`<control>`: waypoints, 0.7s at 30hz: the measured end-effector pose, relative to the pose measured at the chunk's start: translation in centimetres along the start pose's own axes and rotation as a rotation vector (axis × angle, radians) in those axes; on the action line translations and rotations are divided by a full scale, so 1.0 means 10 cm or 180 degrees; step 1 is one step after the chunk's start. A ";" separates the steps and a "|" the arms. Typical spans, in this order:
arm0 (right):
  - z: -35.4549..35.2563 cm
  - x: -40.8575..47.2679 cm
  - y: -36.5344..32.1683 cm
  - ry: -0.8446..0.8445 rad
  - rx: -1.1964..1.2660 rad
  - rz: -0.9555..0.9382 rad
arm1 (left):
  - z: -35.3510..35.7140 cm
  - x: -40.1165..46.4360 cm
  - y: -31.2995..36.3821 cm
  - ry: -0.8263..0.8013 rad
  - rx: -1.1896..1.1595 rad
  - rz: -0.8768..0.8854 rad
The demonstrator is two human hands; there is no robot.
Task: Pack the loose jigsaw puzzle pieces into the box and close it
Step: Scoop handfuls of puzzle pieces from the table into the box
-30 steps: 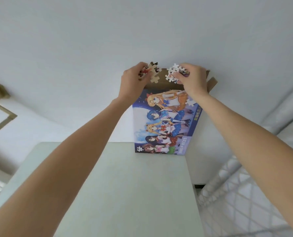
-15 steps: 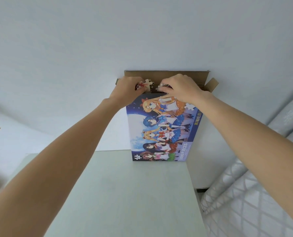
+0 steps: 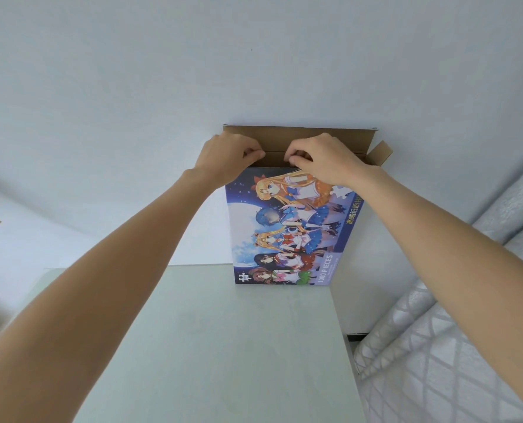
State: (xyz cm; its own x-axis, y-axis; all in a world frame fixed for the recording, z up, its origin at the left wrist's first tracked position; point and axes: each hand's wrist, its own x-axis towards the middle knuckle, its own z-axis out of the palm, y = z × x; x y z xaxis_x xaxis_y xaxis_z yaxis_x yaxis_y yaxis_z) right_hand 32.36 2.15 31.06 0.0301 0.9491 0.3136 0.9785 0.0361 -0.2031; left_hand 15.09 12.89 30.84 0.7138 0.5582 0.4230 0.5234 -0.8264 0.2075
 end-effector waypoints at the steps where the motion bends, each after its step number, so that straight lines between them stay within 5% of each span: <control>1: 0.00 -0.02 -0.02 0.0064 0.0016 -0.0028 | 0.01 -0.01 0.00 0.0006 0.0042 0.0047; 4: -0.02 -0.13 -0.07 0.0320 -0.0107 -0.0136 | 0.01 -0.07 0.00 0.0190 0.0118 0.0273; 8: 0.01 -0.42 -0.24 0.1226 -0.0624 -0.0666 | -0.01 -0.47 0.01 0.1067 0.0101 0.0704; 13: 0.44 -1.13 -0.75 0.1514 -0.0308 -0.0574 | 0.02 -1.64 0.09 0.1362 -0.0269 0.0267; 16: 0.90 -1.72 -1.29 0.1047 0.0243 -0.0114 | 0.08 -2.64 0.10 0.0845 -0.0856 -0.0620; 21: 1.48 -2.61 -2.16 -0.0783 0.0762 0.0119 | 0.16 -4.10 0.01 -0.0472 -0.1422 -0.1882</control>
State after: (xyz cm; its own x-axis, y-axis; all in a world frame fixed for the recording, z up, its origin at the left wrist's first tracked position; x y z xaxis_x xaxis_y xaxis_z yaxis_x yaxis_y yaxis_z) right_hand 7.41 -18.80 13.49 -0.0135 0.9971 0.0745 0.9011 0.0445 -0.4313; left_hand -13.37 -10.01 12.06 0.4443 0.8958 0.0135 0.6226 -0.3196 0.7143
